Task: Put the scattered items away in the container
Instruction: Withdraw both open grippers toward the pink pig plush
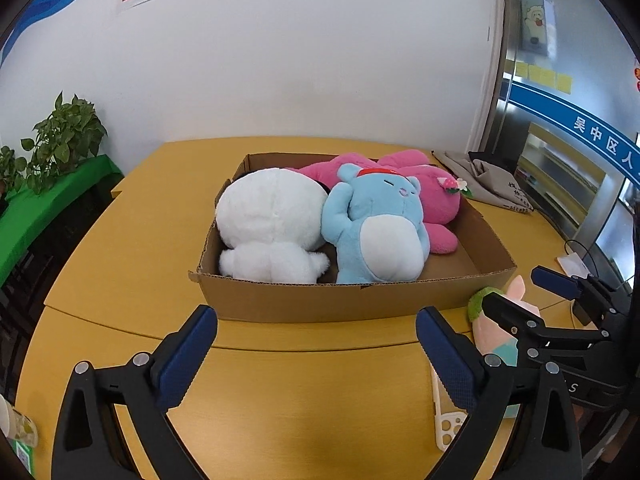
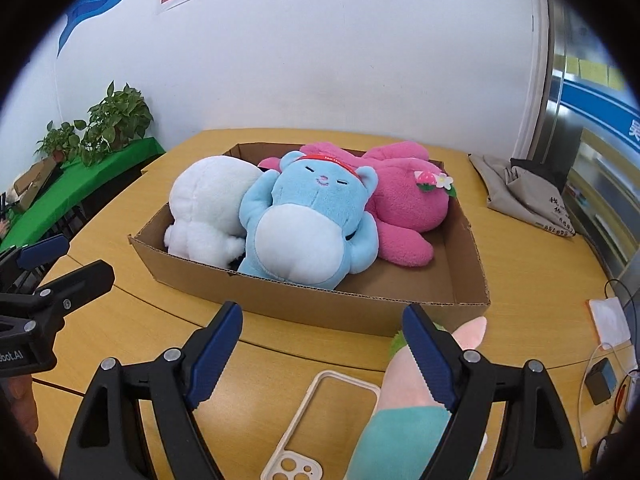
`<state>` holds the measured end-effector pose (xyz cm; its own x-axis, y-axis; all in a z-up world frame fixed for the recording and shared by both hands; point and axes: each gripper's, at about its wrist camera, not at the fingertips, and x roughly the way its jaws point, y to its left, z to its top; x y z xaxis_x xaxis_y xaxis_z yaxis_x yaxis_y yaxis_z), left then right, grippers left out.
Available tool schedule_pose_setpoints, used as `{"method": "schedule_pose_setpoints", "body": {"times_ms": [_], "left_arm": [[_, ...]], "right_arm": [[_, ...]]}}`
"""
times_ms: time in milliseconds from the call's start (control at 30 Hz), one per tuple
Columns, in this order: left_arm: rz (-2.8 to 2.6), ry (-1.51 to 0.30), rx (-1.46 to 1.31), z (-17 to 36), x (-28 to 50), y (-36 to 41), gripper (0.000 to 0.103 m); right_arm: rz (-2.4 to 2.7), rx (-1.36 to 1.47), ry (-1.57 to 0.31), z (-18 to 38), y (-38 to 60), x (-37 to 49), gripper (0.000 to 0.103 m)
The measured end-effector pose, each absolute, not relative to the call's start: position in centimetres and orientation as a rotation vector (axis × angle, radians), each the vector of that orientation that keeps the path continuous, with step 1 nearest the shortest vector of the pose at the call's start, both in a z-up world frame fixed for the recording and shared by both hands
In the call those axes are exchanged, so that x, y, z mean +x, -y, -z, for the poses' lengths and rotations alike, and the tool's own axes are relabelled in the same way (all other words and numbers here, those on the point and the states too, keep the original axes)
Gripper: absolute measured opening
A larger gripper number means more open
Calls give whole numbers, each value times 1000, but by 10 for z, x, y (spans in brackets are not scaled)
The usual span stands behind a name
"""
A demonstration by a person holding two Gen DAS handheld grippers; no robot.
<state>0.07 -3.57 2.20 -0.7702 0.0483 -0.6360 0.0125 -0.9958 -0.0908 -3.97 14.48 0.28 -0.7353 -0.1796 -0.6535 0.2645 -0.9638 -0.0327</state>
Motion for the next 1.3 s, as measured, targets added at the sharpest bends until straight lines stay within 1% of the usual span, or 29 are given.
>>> {"method": "schedule_pose_setpoints", "body": {"times_ms": [333, 833, 1300], "left_arm": [[-2894, 158, -1077, -18, 11, 30, 101], [-2868, 190, -1091, -15, 5, 30, 101], [-2855, 181, -1104, -14, 3, 26, 101]], "right_arm": [[2743, 984, -192, -8, -143, -26, 82], [2738, 993, -204, -8, -140, -25, 82], [2731, 1016, -194, -4, -143, -26, 82]]}}
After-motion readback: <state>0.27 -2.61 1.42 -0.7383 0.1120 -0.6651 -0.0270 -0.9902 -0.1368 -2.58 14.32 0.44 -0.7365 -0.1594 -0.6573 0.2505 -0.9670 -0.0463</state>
